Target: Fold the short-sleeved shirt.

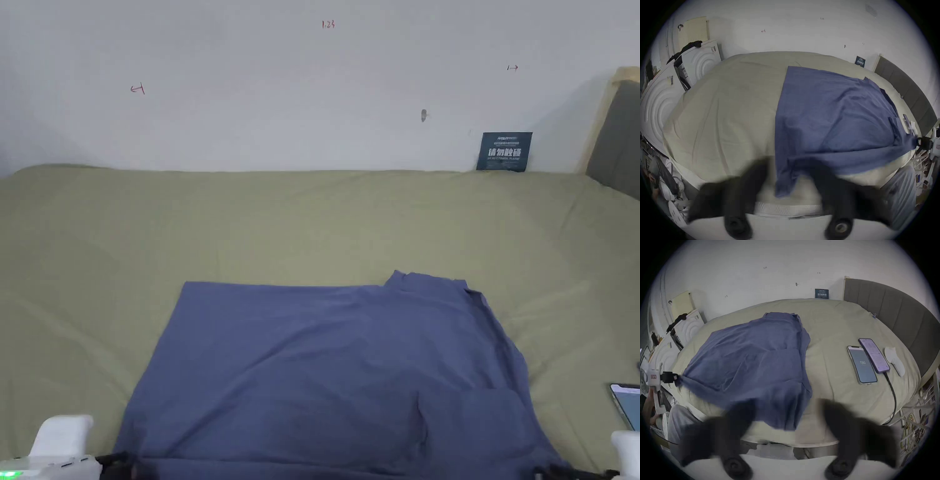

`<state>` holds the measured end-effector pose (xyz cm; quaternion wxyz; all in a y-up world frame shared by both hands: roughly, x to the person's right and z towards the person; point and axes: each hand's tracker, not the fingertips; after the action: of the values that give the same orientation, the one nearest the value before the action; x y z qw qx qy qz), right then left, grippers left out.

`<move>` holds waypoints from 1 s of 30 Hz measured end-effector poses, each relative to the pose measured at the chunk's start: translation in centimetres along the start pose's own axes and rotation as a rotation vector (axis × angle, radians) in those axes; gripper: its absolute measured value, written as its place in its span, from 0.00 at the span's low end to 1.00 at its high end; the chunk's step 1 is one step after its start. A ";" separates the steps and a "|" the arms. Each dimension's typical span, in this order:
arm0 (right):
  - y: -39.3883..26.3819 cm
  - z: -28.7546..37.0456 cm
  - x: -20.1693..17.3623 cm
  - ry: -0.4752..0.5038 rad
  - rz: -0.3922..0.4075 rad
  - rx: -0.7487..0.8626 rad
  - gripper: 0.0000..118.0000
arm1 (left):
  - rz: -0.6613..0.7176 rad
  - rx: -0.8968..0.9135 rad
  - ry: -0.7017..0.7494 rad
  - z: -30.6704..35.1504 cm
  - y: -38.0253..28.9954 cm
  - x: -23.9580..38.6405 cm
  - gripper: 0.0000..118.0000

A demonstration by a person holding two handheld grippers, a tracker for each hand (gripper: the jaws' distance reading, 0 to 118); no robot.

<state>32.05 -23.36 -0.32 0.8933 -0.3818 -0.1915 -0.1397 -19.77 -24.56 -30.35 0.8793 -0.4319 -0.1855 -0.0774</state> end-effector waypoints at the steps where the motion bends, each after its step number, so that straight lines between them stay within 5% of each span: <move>1: -0.2 0.2 0.1 0.011 0.001 -0.001 1.00 | 0.021 0.009 -0.022 0.0 -0.1 -0.1 1.00; 2: 0.9 1.7 0.0 -0.003 0.016 0.103 0.99 | 0.028 0.011 -0.019 0.3 -0.1 -0.1 0.96; 7: -0.4 2.4 -1.1 0.009 0.020 0.083 0.98 | 0.047 0.099 -0.032 4.0 -0.3 0.5 0.94; 8: -0.5 2.6 -1.3 -0.012 0.032 0.101 0.90 | 0.047 0.121 -0.020 4.4 -0.1 0.5 0.86; 9: -0.4 2.6 -1.4 -0.014 0.040 0.123 0.74 | 0.051 0.144 -0.010 5.0 -0.1 0.6 0.69; 10: -0.5 2.8 -1.5 -0.019 0.044 0.135 0.45 | 0.060 0.178 -0.002 5.4 -0.3 0.5 0.37; 11: -0.7 2.9 -1.6 -0.027 0.037 0.142 0.02 | 0.065 0.187 0.008 5.8 -0.4 0.3 0.00; 22: -0.6 3.0 -0.9 -0.018 0.022 0.089 0.02 | 0.048 0.131 0.059 3.4 -1.3 -1.8 0.02; 24: -0.6 2.9 -0.7 -0.016 0.018 0.082 0.02 | 0.103 0.051 0.006 1.7 -1.4 -2.3 0.75; 25: -0.8 2.7 -0.8 -0.021 0.022 0.081 0.02 | 0.107 0.022 0.002 0.9 -1.6 -2.3 1.00; 28: -0.8 2.3 -0.3 -0.014 0.019 0.059 0.02 | 0.064 -0.028 0.059 -0.6 -1.9 -1.8 0.99; 30: -1.0 1.8 -0.2 -0.012 0.014 0.044 0.02 | 0.029 -0.070 0.024 -1.6 -2.1 -1.4 0.85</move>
<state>31.02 -22.69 1.36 0.9013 -0.3644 -0.1971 -0.1268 -21.26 -27.17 -30.22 0.8668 -0.4640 -0.1659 -0.0762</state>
